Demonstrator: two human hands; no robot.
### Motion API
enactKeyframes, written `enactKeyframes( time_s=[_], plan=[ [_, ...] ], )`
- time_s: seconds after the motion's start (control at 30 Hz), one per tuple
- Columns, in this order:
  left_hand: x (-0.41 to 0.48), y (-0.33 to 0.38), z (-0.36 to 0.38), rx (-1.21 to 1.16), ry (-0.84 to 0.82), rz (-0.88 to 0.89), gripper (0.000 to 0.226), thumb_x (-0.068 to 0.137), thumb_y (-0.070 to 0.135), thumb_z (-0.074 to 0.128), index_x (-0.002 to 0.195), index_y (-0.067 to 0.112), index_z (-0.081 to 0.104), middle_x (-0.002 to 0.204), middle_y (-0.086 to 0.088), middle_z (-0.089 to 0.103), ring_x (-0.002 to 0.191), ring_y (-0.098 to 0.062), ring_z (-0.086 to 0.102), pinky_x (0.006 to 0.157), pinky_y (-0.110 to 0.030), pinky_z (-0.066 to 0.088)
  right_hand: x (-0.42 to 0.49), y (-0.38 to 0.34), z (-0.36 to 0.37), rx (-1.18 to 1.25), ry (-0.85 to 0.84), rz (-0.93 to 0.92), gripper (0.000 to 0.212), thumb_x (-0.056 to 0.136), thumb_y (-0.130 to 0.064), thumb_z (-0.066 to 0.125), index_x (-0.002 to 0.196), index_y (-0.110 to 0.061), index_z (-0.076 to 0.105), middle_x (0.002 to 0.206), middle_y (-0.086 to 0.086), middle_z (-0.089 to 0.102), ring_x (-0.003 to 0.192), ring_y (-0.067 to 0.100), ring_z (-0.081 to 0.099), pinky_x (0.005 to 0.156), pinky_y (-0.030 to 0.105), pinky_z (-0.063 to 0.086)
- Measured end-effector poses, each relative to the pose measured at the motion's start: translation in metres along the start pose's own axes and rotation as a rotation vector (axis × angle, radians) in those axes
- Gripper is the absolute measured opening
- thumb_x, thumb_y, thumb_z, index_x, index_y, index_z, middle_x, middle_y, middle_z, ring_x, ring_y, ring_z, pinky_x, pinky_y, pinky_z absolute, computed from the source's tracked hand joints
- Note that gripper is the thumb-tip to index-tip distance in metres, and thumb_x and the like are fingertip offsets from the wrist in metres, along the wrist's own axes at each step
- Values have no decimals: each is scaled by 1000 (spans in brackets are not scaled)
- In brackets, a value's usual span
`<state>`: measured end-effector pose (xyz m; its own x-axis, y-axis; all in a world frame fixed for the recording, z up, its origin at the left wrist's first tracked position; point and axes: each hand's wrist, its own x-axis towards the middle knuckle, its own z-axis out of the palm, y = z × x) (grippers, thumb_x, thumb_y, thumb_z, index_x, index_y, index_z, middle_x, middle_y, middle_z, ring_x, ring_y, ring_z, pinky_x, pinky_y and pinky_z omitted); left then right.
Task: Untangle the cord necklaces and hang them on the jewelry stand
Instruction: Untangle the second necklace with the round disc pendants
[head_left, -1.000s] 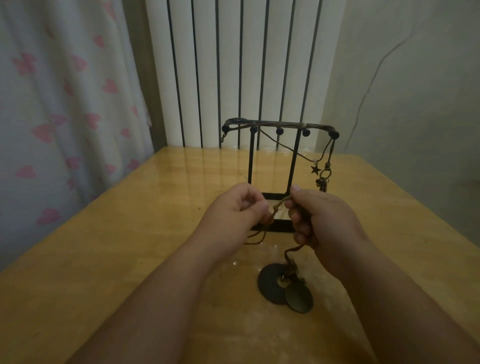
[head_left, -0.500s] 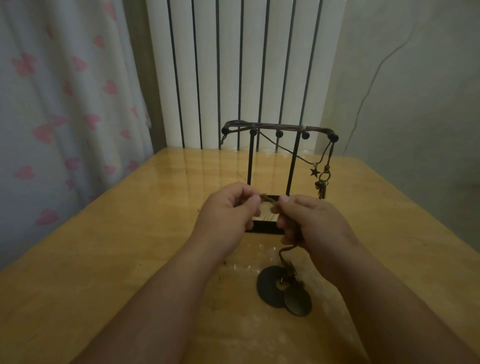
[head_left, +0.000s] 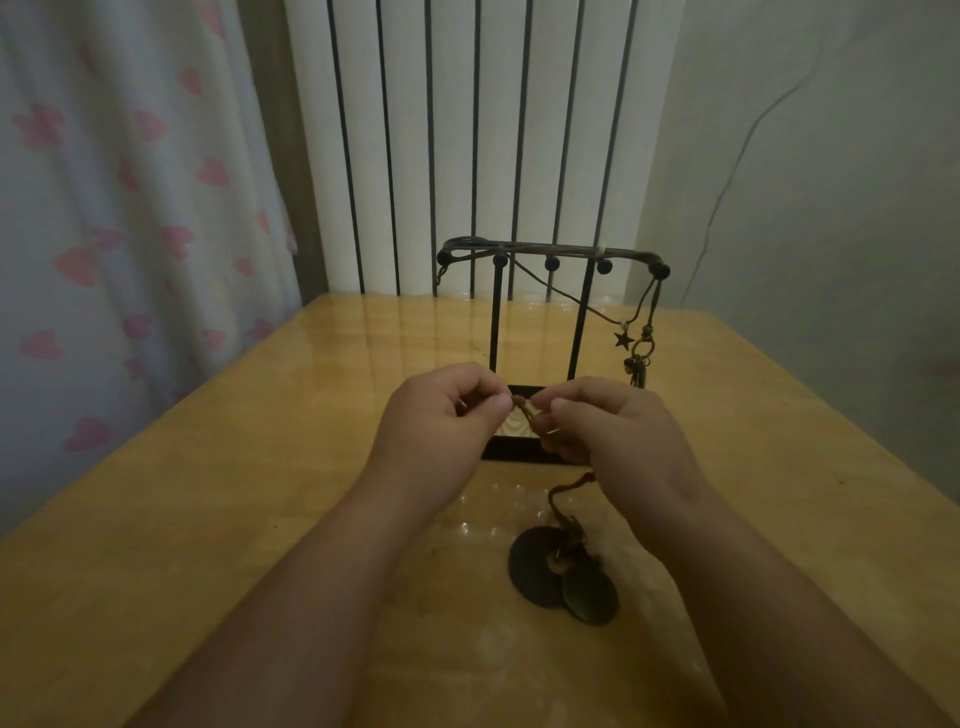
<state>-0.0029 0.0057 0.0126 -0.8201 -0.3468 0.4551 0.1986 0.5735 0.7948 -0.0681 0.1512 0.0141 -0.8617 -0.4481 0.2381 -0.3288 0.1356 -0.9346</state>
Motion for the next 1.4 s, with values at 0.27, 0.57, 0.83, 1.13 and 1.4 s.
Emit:
enactKeyframes(
  time_s=[0.27,0.57,0.83,1.13,1.4],
  plan=[
    [0,0,0,-3,-20,59,18,94,16,61,83,29,67,71,10,59,67,-1,54,59,-11,42,-6,-6,0,188,-51,-57,10,93,-20,62,98,-17,70,79,0,70,75,16,70,66,27,60],
    [-1,2,-1,-9,-1,54,21,94,16,62,79,30,64,68,11,57,66,1,53,58,-11,41,-4,-5,4,60,-33,-90,9,88,-17,68,94,-23,71,81,-14,69,75,8,68,63,23,59],
    [-2,4,0,-33,-19,49,15,93,17,62,84,29,66,76,12,62,75,-1,57,67,-15,43,-5,-6,3,73,-44,-67,5,87,-14,68,87,-19,68,83,-1,65,67,9,65,59,24,56],
    [-1,4,-1,-9,-41,-2,16,96,20,59,86,29,66,81,10,64,77,-2,57,69,-21,43,-7,-7,2,129,-89,-43,10,92,-11,61,90,-13,71,69,-5,66,60,8,62,55,19,52],
    [-3,6,-1,-33,-52,-39,20,97,19,56,81,27,64,75,8,60,69,-1,54,65,-19,40,-9,-7,3,-69,-23,-168,7,90,-23,63,90,-24,70,73,-7,68,57,7,63,57,22,57]
  ],
)
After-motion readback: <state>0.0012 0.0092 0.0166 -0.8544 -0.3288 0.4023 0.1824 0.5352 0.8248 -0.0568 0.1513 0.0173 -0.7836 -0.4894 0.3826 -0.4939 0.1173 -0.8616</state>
